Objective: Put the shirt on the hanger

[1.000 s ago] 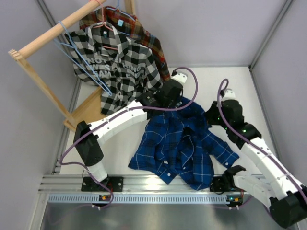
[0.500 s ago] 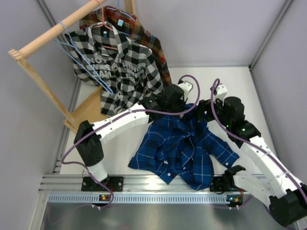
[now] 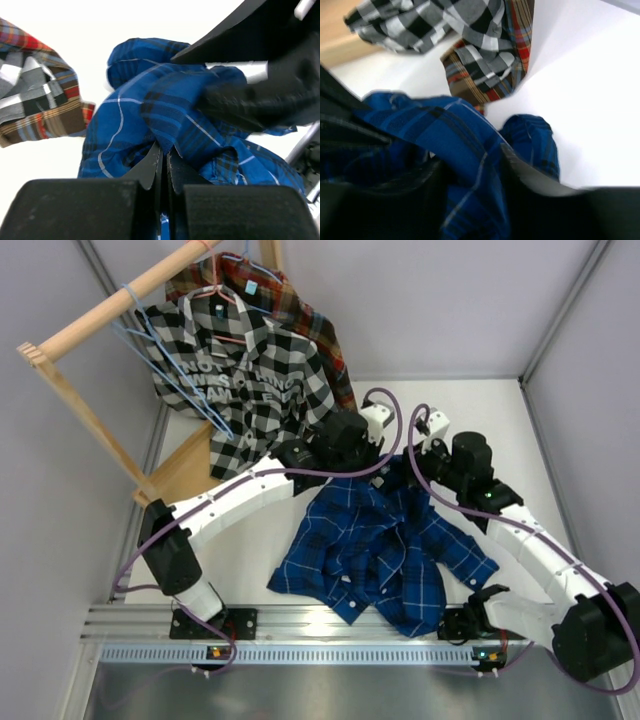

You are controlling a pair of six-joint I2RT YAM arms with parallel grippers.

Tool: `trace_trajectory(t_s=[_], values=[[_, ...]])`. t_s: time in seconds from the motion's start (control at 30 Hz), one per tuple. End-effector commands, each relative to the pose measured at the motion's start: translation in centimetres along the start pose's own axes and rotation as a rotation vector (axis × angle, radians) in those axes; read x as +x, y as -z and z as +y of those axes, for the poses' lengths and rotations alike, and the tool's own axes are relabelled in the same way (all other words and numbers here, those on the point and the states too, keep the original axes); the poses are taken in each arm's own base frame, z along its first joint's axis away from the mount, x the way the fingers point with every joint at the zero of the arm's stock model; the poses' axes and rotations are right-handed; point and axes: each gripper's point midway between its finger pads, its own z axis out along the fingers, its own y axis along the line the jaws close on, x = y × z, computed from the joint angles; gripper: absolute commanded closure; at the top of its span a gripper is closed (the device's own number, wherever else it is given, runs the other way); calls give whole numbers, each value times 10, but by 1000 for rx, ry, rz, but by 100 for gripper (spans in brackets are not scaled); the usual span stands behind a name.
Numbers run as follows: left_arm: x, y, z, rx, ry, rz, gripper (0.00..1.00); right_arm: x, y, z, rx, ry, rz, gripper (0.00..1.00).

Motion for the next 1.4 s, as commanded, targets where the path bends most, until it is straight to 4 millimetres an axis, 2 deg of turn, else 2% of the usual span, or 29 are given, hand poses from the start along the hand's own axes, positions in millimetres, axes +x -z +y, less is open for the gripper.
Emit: trace_trajectory(t_s=[0.0, 0.07, 0.1, 0.13, 0.17, 0.2, 0.23, 0.27, 0.3, 0.33, 0.37, 0.4, 0.43, 0.47, 0.5, 0.57, 0.6, 0.63, 0.67, 0.7, 0.77, 0.83, 0.9, 1.03, 1.1, 1.23, 1.27, 1.3, 1.37], values=[[-25, 17, -24, 142, 7, -72, 100, -37, -14, 2, -29, 64, -168, 64], [-28, 20, -29, 169, 4, -77, 98, -44, -20, 0, -16, 9, -193, 100], [-28, 21, -27, 155, 6, -82, 91, -46, -20, -8, 31, -16, -201, 100], [-33, 29, -24, 136, 7, -102, 57, -48, -19, -12, 57, -40, -201, 100], [-33, 33, -16, 91, 13, -112, 32, -49, -15, -26, 144, -62, -205, 100], [-35, 37, 6, -29, 30, -136, 4, -42, -10, -33, 195, -90, -176, 100], [-38, 54, 14, -76, 29, -160, 2, -44, -1, -39, 244, -119, -189, 100], [-36, 62, 23, -124, 28, -166, 2, -42, 5, -49, 296, -146, -183, 100], [-33, 70, 31, -172, 16, -170, 2, -32, 14, -65, 394, -181, -150, 100], [-20, 85, 42, -248, 1, -155, 2, -27, 19, -72, 427, -226, -131, 100], [-11, 91, 45, -281, -7, -141, 2, -29, 27, -85, 466, -254, -127, 100], [0, 96, 47, -305, -2, -124, 2, -26, 29, -89, 478, -276, -108, 100], [28, 93, 43, -319, -24, -71, 2, -23, 33, -93, 485, -295, -84, 100], [42, 102, 40, -318, -5, -54, 2, -21, 34, -97, 482, -310, -72, 100], [59, 103, 26, -294, -22, -26, 4, -20, 34, -97, 469, -317, -64, 100], [100, 106, 19, -286, -33, 50, 8, -22, 36, -98, 464, -322, -65, 100], [117, 108, 14, -281, -15, 88, 15, -24, 33, -94, 433, -322, -60, 100], [133, 111, 0, -254, -31, 118, 18, -26, 33, -93, 422, -320, -60, 100], [154, 111, -1, -263, -11, 160, 20, -27, 32, -91, 408, -319, -59, 100], [166, 111, -10, -240, -23, 184, 20, -27, 30, -91, 406, -317, -53, 100], [186, 109, -14, -235, -16, 226, 17, -31, 29, -91, 397, -313, -58, 100], [198, 106, -14, -252, -34, 251, 15, -34, 28, -90, 386, -312, -62, 100], [206, 103, -3, -317, -29, 254, 16, -36, 28, -87, 371, -313, -62, 100], [225, 90, 9, -408, -54, 306, 28, -43, 31, -84, 358, -304, -80, 100], [225, 83, 16, -461, -64, 292, 35, -45, 33, -83, 357, -303, -89, 100], [223, 69, 24, -523, -64, 274, 65, -48, 34, -81, 346, -307, -97, 100], [223, 68, 30, -548, -57, 271, 87, -49, 34, -80, 344, -306, -99, 100], [218, 68, 37, -576, -40, 256, 97, -48, 35, -81, 347, -304, -96, 100], [204, 79, 55, -658, -1, 197, 100, -45, 36, -80, 348, -304, -87, 100]])
